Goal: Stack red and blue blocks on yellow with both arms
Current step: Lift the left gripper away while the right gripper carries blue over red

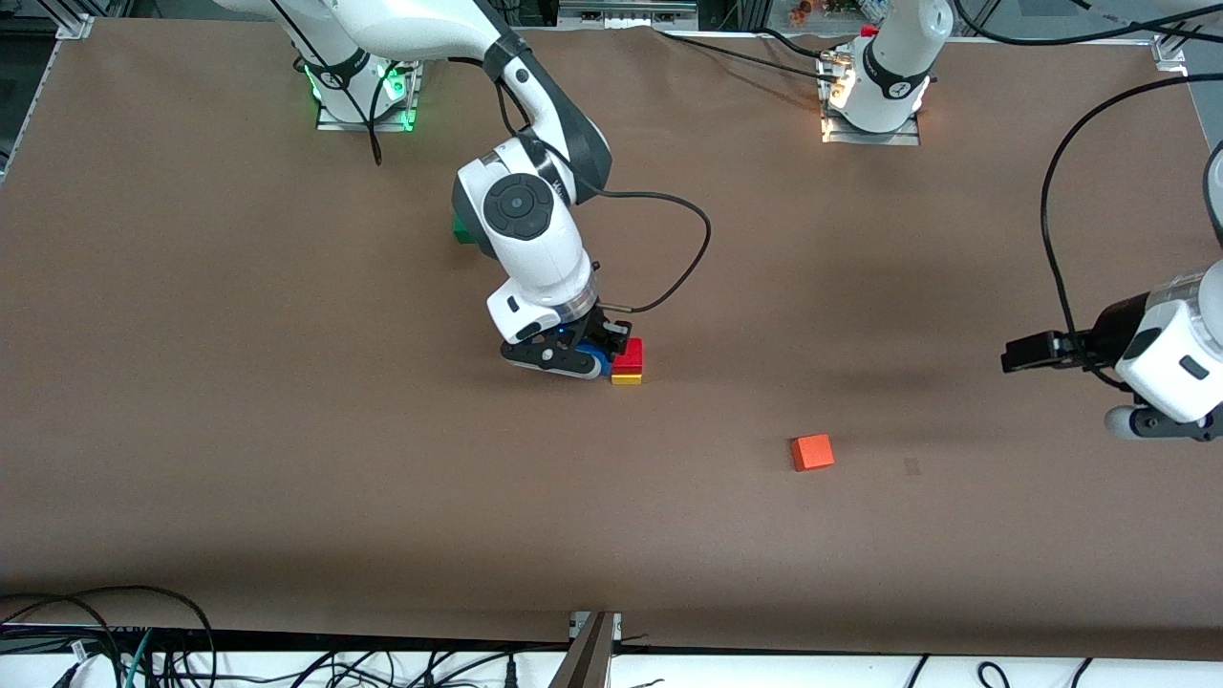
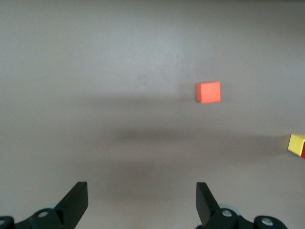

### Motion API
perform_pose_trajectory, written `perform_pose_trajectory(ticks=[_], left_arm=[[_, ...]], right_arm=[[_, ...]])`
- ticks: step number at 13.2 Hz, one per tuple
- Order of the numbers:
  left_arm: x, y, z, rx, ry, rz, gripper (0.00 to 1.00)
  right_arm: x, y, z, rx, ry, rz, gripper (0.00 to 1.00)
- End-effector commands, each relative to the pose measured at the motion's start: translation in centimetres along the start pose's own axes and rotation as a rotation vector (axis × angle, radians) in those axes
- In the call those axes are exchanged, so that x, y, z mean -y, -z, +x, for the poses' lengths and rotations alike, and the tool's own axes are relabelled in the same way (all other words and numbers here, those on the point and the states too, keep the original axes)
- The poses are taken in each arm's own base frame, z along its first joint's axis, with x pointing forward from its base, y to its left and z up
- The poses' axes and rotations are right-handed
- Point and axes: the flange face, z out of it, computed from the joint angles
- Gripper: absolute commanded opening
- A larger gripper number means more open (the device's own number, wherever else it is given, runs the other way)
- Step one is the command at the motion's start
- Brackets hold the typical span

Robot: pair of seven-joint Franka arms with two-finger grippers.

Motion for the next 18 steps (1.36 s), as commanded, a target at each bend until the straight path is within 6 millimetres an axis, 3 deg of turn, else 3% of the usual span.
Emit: perform_pose_trajectory(ticks=[1, 4, 7, 11, 18], left_arm=[[1.0, 0.9, -5.3, 0.004, -0.007, 0.0, 1.0], [0.6, 1.1, -9.2, 0.023, 0.004, 0.015, 1.0], [0.4, 1.0, -10.7, 0.016, -0.003, 0.016, 1.0], [-0.4, -0.2, -10.6, 0.035, -0.015, 0.019, 1.0], [0.3, 0.3, -9.8, 0.017, -0.004, 0.015, 1.0]], right_arm=[[1.5, 1.7, 0.3, 0.019, 0.118, -0.035, 0.0], [3.6, 0.0, -0.2, 0.034, 0.196, -0.026, 0.0], [4.5, -2.3, 0.2, 0.035, 0.225, -0.014, 0.0], [4.3, -3.4, -0.3, 0.054, 0.251, -0.031, 0.0], [4.2, -4.3, -1.3, 0.087, 0.3, -0.064, 0.0]])
